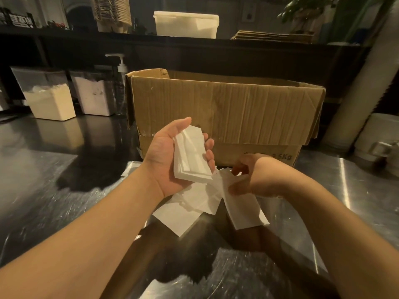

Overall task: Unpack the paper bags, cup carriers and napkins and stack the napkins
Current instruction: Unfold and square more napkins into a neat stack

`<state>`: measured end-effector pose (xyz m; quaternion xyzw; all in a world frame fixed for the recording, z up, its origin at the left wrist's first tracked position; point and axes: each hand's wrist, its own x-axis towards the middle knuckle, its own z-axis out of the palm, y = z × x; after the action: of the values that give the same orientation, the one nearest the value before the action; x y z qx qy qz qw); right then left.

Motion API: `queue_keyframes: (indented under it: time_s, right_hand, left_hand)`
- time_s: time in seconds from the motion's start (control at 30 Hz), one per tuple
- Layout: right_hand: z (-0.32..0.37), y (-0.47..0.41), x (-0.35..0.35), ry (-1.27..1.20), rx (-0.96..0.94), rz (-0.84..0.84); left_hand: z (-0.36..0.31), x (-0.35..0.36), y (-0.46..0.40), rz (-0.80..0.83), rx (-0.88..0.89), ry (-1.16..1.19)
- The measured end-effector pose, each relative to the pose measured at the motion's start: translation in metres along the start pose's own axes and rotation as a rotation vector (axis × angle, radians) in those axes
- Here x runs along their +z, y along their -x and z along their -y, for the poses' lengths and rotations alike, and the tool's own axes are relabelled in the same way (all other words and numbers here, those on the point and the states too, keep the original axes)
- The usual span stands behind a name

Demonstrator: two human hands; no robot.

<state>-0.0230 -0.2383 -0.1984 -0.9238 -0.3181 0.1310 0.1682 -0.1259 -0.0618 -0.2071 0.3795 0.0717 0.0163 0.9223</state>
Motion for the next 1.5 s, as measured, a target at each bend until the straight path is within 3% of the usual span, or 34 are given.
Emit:
queue_keyframes:
  time_s: [0.33,0.4,0.57,0.83,0.9,1.0,1.07,1.33,1.5]
  right_hand:
    - [-0.008,-0.002,-0.009,-0.008,-0.005,-0.054]
    - [-0.008,0.003,-0.015,-0.138,-0.004,-0.065]
    - [-0.001,0.013,-0.019,-0.791,0.011,-0.045]
    - [0.021,0.008,0.008,-1.155,0.119,0.016]
    - [0.022,0.004,0.015,-0.919,0.148,-0.066]
    - [0.025,-0.002,0.031,-0.258,0.111,-0.171]
    - [0.028,-0.003,0.036,-0.138,0.102,-0.115]
    - [0.033,-0.007,0.034,-0.269,0.089,-0.063]
    - [0.016,0.002,0.011,-0.588,-0.017,-0.115]
  left_hand:
    - [-0.002,-0.004,-0.002,0.000,-0.014,-0.013]
    - [-0.002,-0.003,-0.001,-0.009,-0.012,-0.008]
    - [-0.005,0.000,0.003,0.021,-0.001,0.030]
    - [-0.009,-0.001,0.004,0.071,0.024,0.074]
    - [-0.009,-0.001,0.004,0.075,0.026,0.065]
    - [-0.008,0.000,0.004,0.067,0.034,0.045]
    - [-0.006,0.001,0.004,0.065,0.032,0.043]
    - [-0.005,-0.002,0.002,0.059,0.024,0.020]
    - [-0.007,-0.006,-0.001,0.036,0.009,0.031]
